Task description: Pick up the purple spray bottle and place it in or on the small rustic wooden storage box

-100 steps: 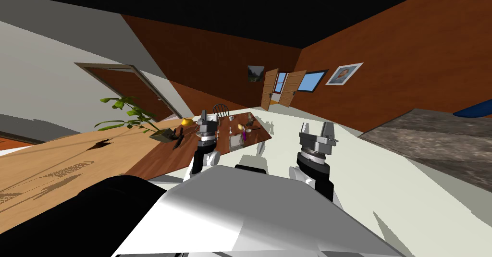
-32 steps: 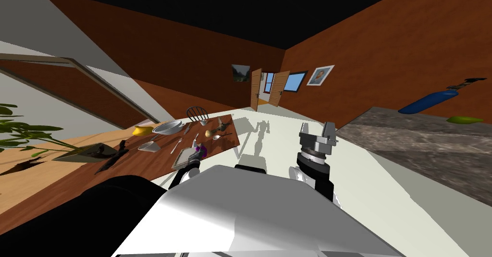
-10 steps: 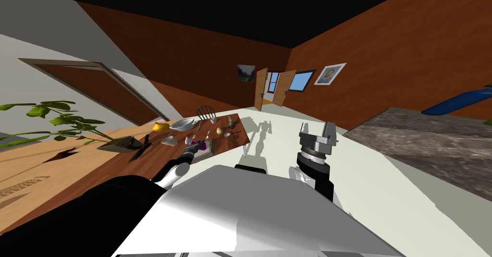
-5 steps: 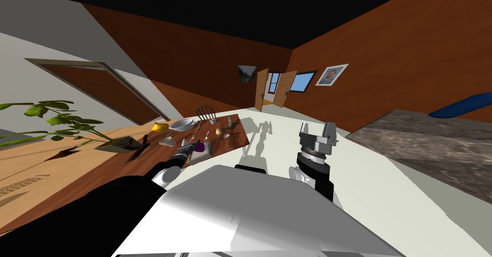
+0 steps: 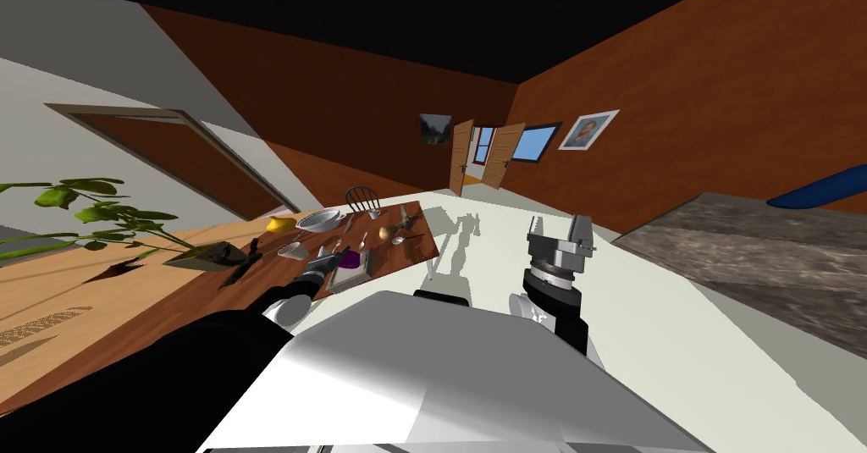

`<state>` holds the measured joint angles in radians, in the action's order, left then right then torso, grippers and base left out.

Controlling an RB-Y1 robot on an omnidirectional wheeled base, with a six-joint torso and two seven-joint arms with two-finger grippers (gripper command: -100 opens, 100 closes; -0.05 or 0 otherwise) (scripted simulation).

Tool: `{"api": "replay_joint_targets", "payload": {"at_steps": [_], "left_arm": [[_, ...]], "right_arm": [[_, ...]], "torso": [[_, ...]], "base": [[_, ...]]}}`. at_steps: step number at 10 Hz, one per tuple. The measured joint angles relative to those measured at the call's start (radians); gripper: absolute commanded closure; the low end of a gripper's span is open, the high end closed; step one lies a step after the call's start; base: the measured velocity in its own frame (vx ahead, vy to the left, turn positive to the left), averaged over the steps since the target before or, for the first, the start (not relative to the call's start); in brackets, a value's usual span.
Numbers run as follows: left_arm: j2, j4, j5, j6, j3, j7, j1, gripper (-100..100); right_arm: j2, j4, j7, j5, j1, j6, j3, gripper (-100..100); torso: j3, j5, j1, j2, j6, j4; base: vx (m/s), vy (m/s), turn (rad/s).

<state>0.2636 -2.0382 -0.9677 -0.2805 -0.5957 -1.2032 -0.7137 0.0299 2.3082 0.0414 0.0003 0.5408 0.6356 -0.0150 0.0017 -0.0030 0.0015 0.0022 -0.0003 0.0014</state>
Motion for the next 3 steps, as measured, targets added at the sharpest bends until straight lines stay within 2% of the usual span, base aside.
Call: {"api": "replay_joint_targets", "payload": {"at_steps": [3], "left_arm": [[0.0, 0.0, 0.0, 0.0, 0.0, 0.0, 0.0, 0]], "right_arm": [[0.0, 0.0, 0.0, 0.0, 0.0, 0.0, 0.0, 0]], "torso": [[0.0, 0.0, 0.0, 0.0, 0.0, 0.0]], "base": [[0.0, 0.0, 0.0]]}}
